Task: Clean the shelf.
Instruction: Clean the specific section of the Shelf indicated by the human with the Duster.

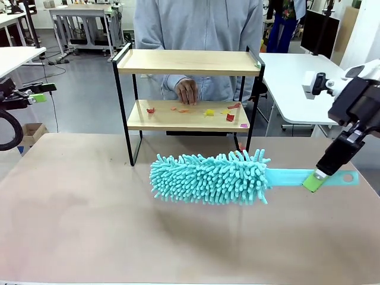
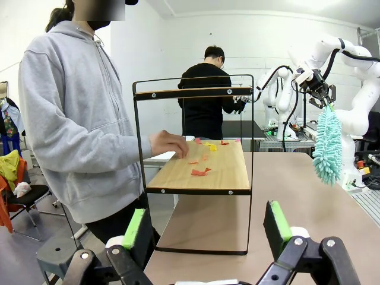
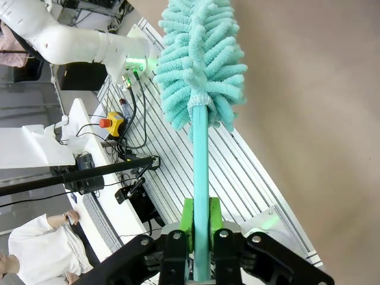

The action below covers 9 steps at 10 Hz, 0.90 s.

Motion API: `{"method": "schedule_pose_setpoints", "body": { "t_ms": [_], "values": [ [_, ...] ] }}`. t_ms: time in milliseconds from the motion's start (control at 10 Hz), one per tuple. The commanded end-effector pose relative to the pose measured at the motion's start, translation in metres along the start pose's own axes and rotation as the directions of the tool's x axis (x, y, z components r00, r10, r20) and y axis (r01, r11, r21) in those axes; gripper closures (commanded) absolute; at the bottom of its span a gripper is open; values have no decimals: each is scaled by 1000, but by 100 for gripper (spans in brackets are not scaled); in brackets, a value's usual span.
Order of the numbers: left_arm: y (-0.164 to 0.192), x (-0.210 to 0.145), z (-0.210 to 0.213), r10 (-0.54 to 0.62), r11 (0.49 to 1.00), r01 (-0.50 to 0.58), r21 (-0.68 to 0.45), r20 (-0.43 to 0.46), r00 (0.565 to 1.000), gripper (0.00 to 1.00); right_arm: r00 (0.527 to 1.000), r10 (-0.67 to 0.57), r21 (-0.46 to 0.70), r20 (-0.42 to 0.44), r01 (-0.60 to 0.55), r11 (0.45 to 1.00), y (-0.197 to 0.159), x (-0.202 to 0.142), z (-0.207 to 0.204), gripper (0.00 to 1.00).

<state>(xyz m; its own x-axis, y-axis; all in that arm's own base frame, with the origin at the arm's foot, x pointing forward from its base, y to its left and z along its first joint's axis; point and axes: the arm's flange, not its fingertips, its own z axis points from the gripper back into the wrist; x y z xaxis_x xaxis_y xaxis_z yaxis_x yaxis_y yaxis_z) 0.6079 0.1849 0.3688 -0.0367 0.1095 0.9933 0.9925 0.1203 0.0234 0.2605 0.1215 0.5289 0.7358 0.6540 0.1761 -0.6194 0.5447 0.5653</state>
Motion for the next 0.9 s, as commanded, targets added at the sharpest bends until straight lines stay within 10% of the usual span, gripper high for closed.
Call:
{"method": "schedule_pose_setpoints", "body": {
  "t_ms": [0, 800],
  "values": [
    [-2, 3, -1, -6, 1000, 6, -5, -4, 1000, 0, 1000, -3, 1, -1, 3, 1000, 4, 1, 3, 87],
    [-2, 3, -1, -6, 1000, 6, -5, -4, 1000, 0, 994, -27, -36, 105, 30, 999, 14, 44, -35, 87]
  ]
}}
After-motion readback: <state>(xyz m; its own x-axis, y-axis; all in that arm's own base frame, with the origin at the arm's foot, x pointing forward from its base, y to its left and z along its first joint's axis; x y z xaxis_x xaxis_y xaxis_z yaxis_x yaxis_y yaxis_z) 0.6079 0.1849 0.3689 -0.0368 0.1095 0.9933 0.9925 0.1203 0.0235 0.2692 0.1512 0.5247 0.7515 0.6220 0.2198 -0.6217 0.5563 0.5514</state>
